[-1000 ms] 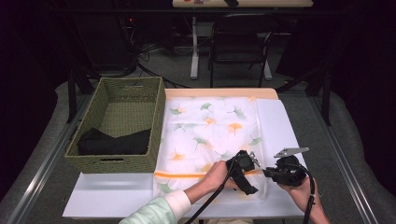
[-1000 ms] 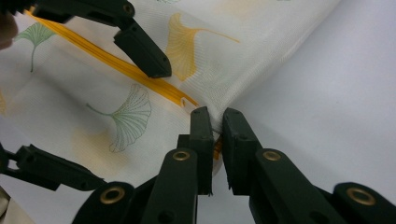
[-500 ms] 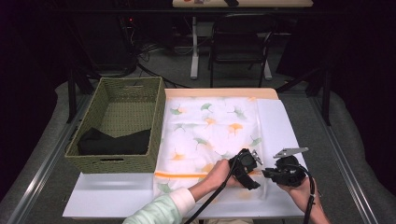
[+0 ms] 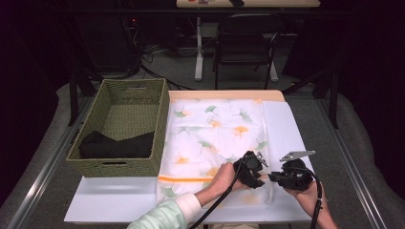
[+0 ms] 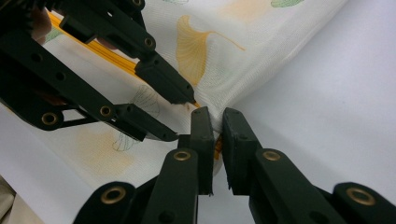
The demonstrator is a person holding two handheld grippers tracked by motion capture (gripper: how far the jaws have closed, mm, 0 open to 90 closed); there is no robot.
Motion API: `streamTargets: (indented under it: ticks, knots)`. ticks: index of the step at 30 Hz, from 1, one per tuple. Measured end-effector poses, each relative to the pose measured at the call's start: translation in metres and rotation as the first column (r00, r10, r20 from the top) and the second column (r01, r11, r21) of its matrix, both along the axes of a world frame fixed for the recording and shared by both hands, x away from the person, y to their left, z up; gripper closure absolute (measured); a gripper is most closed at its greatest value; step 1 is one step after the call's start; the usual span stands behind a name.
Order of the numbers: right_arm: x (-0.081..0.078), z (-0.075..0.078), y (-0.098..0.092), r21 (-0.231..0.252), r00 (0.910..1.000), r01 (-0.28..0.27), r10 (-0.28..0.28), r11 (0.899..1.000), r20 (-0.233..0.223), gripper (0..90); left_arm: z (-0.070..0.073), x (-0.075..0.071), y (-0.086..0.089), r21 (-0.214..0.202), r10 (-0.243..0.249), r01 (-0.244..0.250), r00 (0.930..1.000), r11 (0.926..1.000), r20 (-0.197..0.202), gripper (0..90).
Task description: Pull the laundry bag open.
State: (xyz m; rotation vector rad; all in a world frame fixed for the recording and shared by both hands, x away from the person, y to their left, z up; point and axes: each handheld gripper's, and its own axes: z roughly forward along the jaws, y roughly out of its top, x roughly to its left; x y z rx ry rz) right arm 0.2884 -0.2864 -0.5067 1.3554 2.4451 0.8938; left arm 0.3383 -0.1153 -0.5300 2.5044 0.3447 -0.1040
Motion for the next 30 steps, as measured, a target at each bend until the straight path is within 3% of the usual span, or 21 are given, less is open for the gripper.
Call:
streamTargets:
  ticks: [7, 14, 17, 25, 30]
  knots:
    - [-0.001, 0.001, 0.0, 0.007, 1.0, -0.002, 0.002, 1.0, 0.001, 83.4, -0.002, 0.0, -0.002, 0.004, 0.004, -0.004, 0.9999, 1.0, 0.013, 72.1]
    - [-0.001, 0.002, 0.0, 0.014, 1.0, 0.0, 0.0, 1.0, 0.008, 83.4, -0.005, 0.0, -0.001, -0.054, 0.061, -0.06, 0.9981, 0.9968, 0.008, 83.3]
    - [-0.001, 0.002, 0.0, 0.013, 1.0, 0.001, -0.001, 1.0, 0.006, 83.4, -0.006, -0.002, -0.002, -0.069, 0.058, -0.057, 0.9983, 0.996, 0.011, 88.0]
    - [-0.002, 0.001, 0.001, 0.013, 0.9999, 0.002, -0.003, 1.0, 0.014, 83.4, -0.007, -0.003, -0.001, -0.097, 0.065, -0.064, 0.9978, 0.9933, 0.012, 84.8]
    - [-0.002, 0.001, 0.001, 0.006, 0.9999, 0.001, -0.001, 1.0, 0.011, 83.5, -0.01, -0.004, -0.001, -0.109, 0.086, -0.086, 0.9963, 0.9904, 0.002, 88.8]
